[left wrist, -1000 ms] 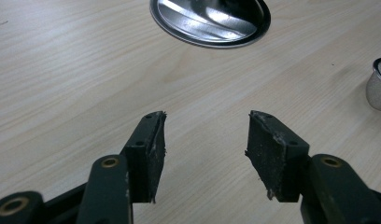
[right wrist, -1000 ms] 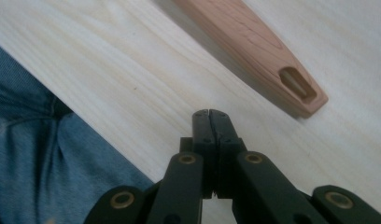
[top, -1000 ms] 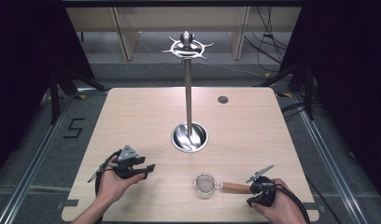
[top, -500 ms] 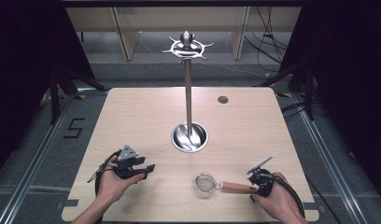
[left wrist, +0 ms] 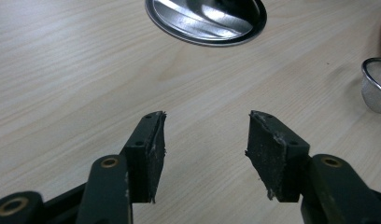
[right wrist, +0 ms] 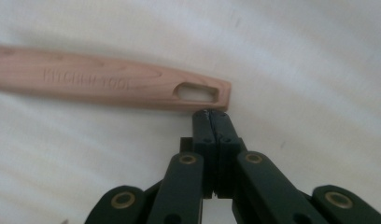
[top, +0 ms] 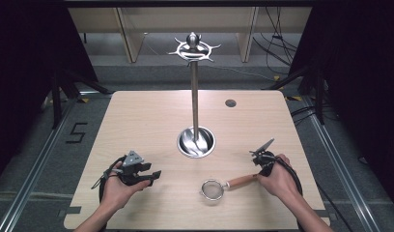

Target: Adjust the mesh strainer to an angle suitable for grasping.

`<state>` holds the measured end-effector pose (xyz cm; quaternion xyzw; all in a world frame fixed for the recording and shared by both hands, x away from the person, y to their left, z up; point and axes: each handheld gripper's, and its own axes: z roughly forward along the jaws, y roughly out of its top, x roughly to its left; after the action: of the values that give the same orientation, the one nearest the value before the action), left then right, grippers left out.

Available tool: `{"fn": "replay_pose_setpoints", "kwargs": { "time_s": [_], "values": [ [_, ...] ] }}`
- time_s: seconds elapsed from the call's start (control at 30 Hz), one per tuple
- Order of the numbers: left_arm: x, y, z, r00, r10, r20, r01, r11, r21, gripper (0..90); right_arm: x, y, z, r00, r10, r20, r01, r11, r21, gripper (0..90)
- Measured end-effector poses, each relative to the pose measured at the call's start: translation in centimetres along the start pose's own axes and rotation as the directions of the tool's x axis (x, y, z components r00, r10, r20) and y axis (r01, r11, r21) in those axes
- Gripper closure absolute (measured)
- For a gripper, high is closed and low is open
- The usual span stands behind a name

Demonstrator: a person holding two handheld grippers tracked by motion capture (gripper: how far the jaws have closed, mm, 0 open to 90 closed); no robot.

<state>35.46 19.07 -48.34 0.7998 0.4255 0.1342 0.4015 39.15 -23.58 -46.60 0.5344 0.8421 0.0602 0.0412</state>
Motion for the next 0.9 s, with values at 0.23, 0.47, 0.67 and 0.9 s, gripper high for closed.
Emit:
{"fn": "replay_pose_setpoints", "kwargs": {
  "time_s": [0.23,0.47,0.67,0.9],
  "values": [
    [-0.1,0.0,0.0,1.0,-0.001,0.005,0.001,1.0,-0.005,46.0,0.3,3.5,-0.1,0.9991,0.001,0.043,0.001,1.0,-0.03,90.0],
    [-0.1,0.0,-0.1,0.9999,-0.007,0.015,0.007,0.9998,-0.016,46.4,0.5,4.3,-0.7,0.9987,-0.003,0.052,0.005,0.999,-0.042,90.0],
    [-0.3,0.2,-0.1,0.9999,-0.004,0.014,0.004,0.9995,-0.032,46.4,0.1,1.6,-1.5,0.9997,0.023,-0.01,-0.023,0.999,0.041,90.0],
    [-0.2,0.2,0.1,0.9999,0.008,0.008,-0.007,0.9999,-0.014,46.5,0.2,1.3,0.3,0.9997,0.008,-0.025,-0.006,0.995,0.097,90.0]
  ]
}}
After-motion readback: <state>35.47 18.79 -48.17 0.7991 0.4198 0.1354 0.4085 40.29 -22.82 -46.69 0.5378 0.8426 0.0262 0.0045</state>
